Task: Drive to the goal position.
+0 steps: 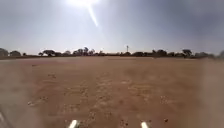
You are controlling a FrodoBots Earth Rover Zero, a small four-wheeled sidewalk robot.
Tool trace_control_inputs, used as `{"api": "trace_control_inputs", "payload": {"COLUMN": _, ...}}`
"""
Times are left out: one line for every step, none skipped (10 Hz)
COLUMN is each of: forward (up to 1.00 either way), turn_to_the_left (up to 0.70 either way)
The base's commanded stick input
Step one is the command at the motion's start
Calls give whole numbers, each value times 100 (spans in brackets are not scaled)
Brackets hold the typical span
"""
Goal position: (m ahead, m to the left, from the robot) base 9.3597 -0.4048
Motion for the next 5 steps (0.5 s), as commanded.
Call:
{"api": "trace_control_inputs", "payload": {"forward": 70, "turn_to_the_left": 0}}
{"api": "trace_control_inputs", "payload": {"forward": 70, "turn_to_the_left": 0}}
{"api": "trace_control_inputs", "payload": {"forward": 70, "turn_to_the_left": 0}}
{"api": "trace_control_inputs", "payload": {"forward": 70, "turn_to_the_left": 0}}
{"api": "trace_control_inputs", "payload": {"forward": 70, "turn_to_the_left": 0}}
